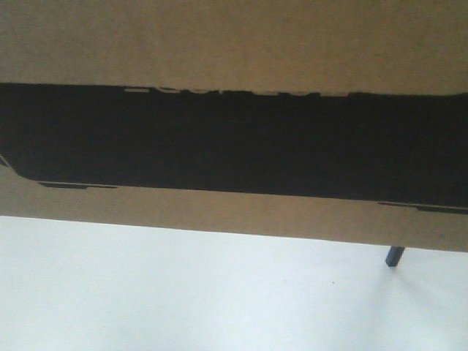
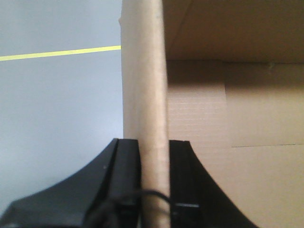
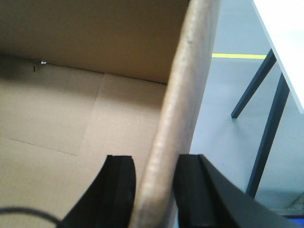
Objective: Grab box from left shelf to table start
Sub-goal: 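Hold the box with both grippers while the base turns away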
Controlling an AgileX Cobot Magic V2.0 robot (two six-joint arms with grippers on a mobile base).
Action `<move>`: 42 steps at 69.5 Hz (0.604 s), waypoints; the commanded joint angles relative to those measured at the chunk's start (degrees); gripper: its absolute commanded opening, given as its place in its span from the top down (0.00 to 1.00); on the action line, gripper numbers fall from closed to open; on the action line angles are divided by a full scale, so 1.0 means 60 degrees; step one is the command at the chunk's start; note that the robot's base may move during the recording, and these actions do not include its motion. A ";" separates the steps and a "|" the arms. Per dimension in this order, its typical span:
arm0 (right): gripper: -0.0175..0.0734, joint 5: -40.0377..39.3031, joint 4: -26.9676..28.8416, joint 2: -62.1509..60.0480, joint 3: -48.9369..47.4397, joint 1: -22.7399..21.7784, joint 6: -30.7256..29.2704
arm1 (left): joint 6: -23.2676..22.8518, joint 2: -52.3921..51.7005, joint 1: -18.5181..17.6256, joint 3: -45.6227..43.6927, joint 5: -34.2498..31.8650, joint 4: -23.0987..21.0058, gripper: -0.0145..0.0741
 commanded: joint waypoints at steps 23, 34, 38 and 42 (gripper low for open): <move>0.75 -0.1204 0.0498 0.0040 -0.0346 0.0047 -0.0254 | -0.0036 -0.0100 -0.0169 -0.0404 -0.1807 -0.0808 0.94; 0.75 -0.1204 0.0498 0.0040 -0.0346 0.0047 -0.0254 | -0.0036 -0.0100 -0.0169 -0.0404 -0.1807 -0.0808 0.94; 0.75 -0.1204 0.0498 0.0040 -0.0346 0.0047 -0.0254 | -0.0036 -0.0100 -0.0169 -0.0404 -0.1807 -0.0808 0.94; 0.75 -0.1204 0.0498 0.0040 -0.0346 0.0047 -0.0254 | -0.0036 -0.0100 -0.0169 -0.0404 -0.1807 -0.0808 0.94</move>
